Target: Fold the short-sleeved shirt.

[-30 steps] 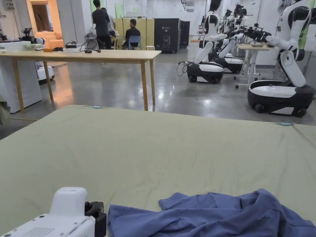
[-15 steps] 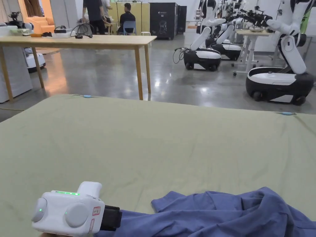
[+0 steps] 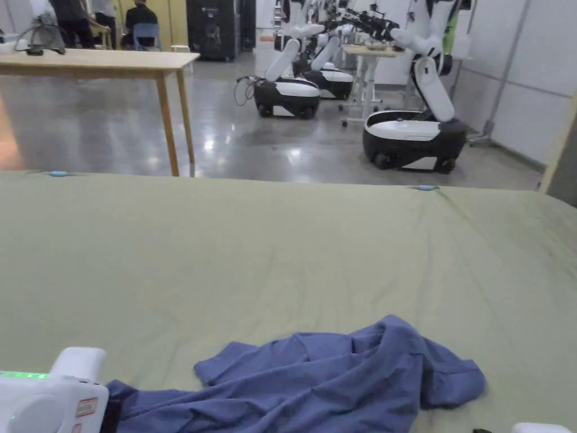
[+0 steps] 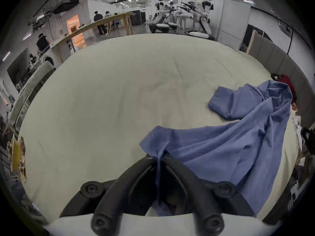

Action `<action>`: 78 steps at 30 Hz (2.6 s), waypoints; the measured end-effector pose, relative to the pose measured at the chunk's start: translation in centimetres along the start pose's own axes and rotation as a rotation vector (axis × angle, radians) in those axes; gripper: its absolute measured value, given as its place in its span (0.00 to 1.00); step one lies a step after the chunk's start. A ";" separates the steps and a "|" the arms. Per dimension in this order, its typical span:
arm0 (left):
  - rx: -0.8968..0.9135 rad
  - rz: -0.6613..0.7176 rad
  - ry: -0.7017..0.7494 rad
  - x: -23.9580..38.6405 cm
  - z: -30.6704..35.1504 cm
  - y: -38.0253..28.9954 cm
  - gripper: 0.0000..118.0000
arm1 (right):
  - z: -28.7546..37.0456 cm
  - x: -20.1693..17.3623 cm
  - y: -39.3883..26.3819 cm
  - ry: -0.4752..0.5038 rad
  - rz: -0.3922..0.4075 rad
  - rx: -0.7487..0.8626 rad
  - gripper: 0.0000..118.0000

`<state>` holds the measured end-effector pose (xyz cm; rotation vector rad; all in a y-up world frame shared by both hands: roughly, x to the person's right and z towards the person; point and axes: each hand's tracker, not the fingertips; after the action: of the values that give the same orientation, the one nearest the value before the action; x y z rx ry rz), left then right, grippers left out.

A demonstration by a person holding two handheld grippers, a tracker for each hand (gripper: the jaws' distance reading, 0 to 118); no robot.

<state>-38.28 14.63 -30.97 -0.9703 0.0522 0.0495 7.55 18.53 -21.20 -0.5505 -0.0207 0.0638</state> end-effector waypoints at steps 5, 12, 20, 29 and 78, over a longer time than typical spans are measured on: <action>-0.002 -0.014 -0.004 0.6 0.4 -0.1 0.00 | -4.4 3.3 2.6 -0.046 0.030 -0.042 0.01; -0.007 0.037 -0.052 0.2 1.0 -0.3 0.00 | -14.3 7.6 8.2 -0.006 0.089 -0.198 0.27; -0.015 0.044 -0.051 0.5 0.9 0.2 0.00 | -22.7 7.2 7.4 -0.027 0.219 -0.385 0.94; 0.015 0.116 -0.082 -1.2 1.7 0.8 0.00 | -19.6 5.8 9.2 0.046 0.234 -0.312 0.06; 0.602 0.120 0.286 -2.0 20.5 30.2 0.00 | -6.8 8.5 41.6 -0.196 0.065 0.248 0.06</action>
<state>-41.77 48.54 -44.18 -0.3651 0.3681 0.0037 13.95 50.88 -48.76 -0.2954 -0.1839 0.1810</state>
